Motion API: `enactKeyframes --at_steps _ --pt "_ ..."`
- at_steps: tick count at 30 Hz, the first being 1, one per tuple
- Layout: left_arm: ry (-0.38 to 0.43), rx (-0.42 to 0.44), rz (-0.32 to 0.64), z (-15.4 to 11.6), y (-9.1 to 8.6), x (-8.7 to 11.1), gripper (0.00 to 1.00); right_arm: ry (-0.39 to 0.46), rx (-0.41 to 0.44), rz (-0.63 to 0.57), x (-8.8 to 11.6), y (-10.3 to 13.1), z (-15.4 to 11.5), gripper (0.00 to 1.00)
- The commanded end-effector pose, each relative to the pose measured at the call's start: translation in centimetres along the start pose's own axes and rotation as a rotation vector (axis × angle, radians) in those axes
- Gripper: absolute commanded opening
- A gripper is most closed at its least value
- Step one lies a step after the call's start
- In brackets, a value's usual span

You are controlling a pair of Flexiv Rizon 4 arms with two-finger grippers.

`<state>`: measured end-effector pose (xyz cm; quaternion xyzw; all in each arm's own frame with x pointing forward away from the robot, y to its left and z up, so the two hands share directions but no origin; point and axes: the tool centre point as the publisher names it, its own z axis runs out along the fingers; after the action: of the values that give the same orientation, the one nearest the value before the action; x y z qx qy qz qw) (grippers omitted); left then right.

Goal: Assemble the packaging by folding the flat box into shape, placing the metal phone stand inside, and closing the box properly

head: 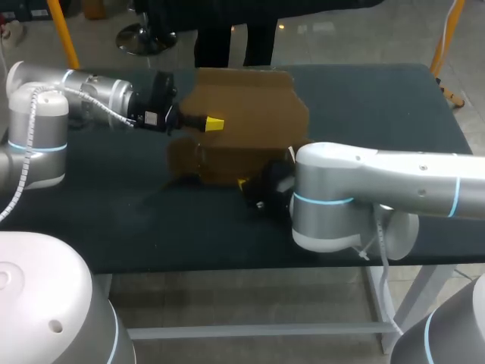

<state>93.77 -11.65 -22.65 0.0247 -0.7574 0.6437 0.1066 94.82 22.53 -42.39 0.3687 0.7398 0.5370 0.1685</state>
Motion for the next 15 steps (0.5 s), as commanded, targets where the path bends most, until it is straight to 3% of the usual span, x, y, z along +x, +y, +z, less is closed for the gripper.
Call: enactKeyframes --at_steps 1,15 --pt "0.003 -0.001 0.000 0.0 0.2 -0.1 0.00 -0.004 -0.014 -0.004 0.7 0.4 -1.6 0.00" --pt "0.003 -0.001 0.000 0.0 0.2 -0.1 0.00 0.055 -0.025 0.058 1.4 1.4 -8.2 0.00"
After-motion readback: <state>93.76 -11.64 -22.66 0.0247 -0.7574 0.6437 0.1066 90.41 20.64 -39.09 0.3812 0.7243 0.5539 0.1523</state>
